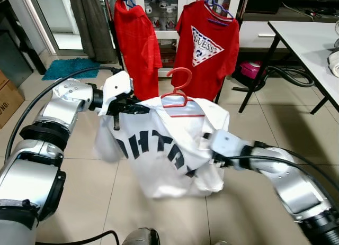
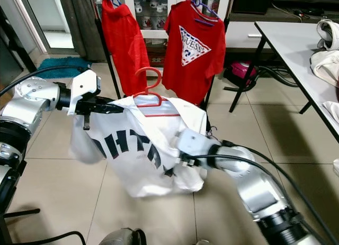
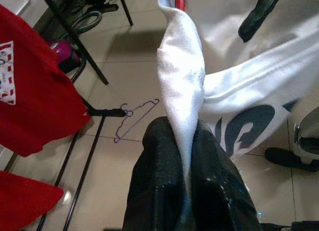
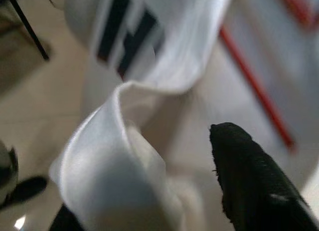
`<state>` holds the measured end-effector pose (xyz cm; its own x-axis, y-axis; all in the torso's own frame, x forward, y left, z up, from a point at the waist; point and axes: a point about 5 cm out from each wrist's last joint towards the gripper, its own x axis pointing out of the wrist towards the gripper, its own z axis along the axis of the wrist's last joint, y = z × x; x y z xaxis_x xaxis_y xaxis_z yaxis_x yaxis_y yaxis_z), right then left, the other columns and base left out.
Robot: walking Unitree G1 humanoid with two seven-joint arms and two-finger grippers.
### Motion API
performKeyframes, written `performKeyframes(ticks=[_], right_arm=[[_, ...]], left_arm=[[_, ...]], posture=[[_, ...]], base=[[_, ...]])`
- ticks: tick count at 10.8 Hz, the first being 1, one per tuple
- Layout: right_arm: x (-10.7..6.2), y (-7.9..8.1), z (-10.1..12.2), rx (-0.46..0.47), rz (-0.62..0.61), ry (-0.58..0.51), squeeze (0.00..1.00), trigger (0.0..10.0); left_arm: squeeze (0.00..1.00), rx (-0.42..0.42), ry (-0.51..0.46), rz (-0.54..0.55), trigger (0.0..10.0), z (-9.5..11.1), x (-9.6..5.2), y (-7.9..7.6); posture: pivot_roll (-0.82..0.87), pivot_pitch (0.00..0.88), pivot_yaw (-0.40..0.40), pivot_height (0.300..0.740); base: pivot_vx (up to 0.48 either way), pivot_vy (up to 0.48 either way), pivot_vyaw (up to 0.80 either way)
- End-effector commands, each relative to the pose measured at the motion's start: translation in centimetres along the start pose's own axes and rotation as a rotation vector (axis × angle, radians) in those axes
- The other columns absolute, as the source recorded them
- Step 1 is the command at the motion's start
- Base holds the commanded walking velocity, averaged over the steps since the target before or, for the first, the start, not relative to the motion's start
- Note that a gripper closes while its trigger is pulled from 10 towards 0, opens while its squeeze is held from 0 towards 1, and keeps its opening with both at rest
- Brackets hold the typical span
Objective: Hang hanger
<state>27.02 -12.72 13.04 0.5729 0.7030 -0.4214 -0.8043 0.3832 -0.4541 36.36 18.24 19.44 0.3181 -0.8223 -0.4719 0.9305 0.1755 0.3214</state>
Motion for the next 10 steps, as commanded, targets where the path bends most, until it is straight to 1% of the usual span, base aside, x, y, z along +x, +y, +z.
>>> performKeyframes(ticks=[1, 3, 4, 5, 6, 7, 8, 9, 10], right_arm=[[0.0, -0.4, 0.7, -0.029, -0.001, -0.014, 1.00, 10.0], [0.0, 0.0, 0.0, -0.139, 0.050, 0.088, 1.00, 10.0], [-0.2, 0.0, 0.5, -0.077, 0.035, 0.052, 1.00, 10.0], [-0.5, 0.2, 0.2, -0.151, 0.059, 0.120, 1.00, 10.0], [-0.7, 0.7, -1.5, -0.224, 0.112, 0.271, 1.00, 10.0], [-0.7, 1.2, -2.0, -0.238, 0.161, 0.267, 1.00, 10.0], [-0.7, 1.7, -1.1, -0.198, 0.196, 0.187, 1.00, 10.0], [-1.0, 1.6, -0.2, -0.287, 0.208, 0.133, 1.00, 10.0], [-1.2, 0.3, 0.7, -0.305, 0.125, 0.105, 1.00, 10.0]], left_arm=[[0.00, 0.050, -0.003, 0.005, 0.0, 1.1, -0.1, 0.6], [0.00, 0.075, 0.021, -0.005, 0.0, 1.0, 0.1, 0.5], [0.00, 0.084, 0.038, 0.009, 0.0, 0.8, -0.1, 0.6], [0.00, 0.084, 0.049, 0.025, 0.0, 0.7, -0.1, 0.8], [0.00, 0.094, 0.059, 0.029, 0.0, 0.7, -0.1, 0.8], [0.00, 0.099, 0.054, 0.027, 0.0, 0.8, 0.1, 0.8], [0.00, 0.105, 0.052, 0.027, 0.0, 0.9, 0.2, 0.8], [0.00, 0.118, 0.071, 0.030, 0.0, 0.7, 0.2, 0.8], [0.00, 0.122, 0.079, 0.046, 0.0, 0.7, 0.2, 0.9]], posture=[[-0.13, 0.000, 0.090, 0.740], [-0.13, 0.000, 0.086, 0.740], [-0.13, 0.000, 0.082, 0.740], [-0.14, 0.000, 0.084, 0.740], [-0.15, 0.000, 0.085, 0.740], [-0.15, 0.000, 0.083, 0.740], [-0.15, 0.000, 0.082, 0.740], [-0.15, 0.000, 0.080, 0.740], [-0.15, 0.000, 0.077, 0.740]], base=[[0.000, 0.000, 0.00], [0.000, 0.000, 0.00], [0.000, 0.000, 0.00], [0.000, 0.000, 0.00], [0.000, 0.000, 0.00], [0.000, 0.000, 0.00], [0.000, 0.000, 0.00], [0.000, 0.000, 0.00], [0.000, 0.000, 0.00]])
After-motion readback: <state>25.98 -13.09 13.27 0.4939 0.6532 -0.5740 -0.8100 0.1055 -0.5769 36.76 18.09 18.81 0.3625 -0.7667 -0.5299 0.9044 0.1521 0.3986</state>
